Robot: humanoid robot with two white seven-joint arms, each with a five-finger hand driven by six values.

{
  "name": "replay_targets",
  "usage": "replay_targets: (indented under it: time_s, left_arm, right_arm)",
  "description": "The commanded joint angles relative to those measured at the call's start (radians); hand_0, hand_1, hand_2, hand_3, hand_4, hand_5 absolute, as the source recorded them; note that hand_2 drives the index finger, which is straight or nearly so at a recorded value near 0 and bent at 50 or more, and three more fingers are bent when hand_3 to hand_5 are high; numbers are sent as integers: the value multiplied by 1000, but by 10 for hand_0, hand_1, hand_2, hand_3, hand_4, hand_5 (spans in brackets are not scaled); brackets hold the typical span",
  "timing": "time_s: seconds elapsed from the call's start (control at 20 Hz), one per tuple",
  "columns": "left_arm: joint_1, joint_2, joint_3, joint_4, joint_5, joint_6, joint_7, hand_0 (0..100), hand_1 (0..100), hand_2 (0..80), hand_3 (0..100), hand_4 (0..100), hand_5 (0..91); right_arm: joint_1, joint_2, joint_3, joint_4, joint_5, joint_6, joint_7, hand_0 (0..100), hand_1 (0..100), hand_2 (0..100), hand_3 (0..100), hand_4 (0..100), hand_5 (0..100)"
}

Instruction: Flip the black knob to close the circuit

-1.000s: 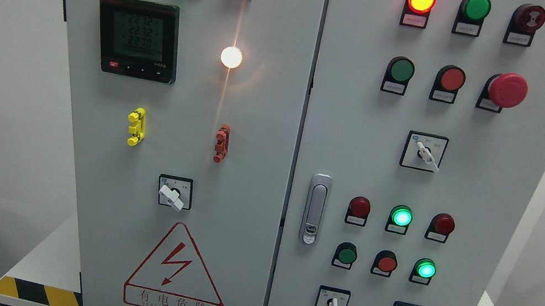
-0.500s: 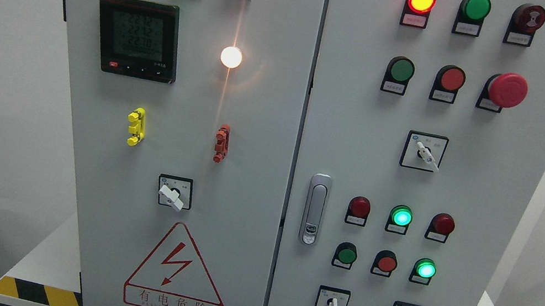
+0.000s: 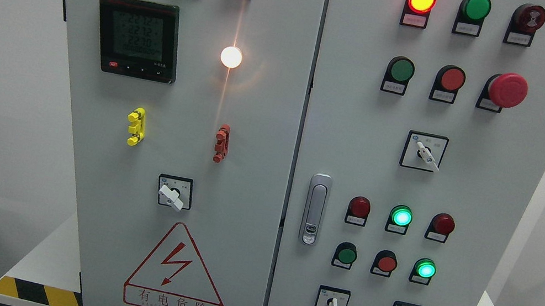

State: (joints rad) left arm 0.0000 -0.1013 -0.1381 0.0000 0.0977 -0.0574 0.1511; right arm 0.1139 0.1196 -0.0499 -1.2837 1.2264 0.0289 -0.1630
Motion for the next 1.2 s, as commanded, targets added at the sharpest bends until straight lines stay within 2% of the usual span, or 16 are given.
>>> replay_targets:
  time_s: [0.0,0.2,0.35,0.55,0.65,1.15]
  left_arm:
    - [23,0,0,-31,0,1,-1,120,556,0,0,0,0]
    - [23,0,0,-31,0,1,-1,120,556,0,0,0,0]
    - [21,0,0,-31,0,1,-1,120,556,0,0,0,0]
    - [23,0,0,-31,-1,1,-1,120,556,0,0,0,0]
    - [23,0,0,-31,1,1,-1,120,556,0,0,0,0]
    - [23,0,0,-31,-1,1,-1,120,556,0,0,0,0]
  right_arm:
    - [-43,0,-4,-210,68,11,19,0,0,931,1000,944,989]
    - [-72,-1,-1,-235,105,45,31,0,0,933,1000,951,993]
    - [-80,-1,1,-267,113,58,75,0,0,934,1000,955,993]
    - [-108,-6,4,-302,113,77,82,0,0,930,1000,955,993]
    - [-111,-6,4,-331,114,80,109,0,0,931,1000,955,992]
    - [-169,-11,-4,-367,122,131,157,0,0,944,1000,954,991]
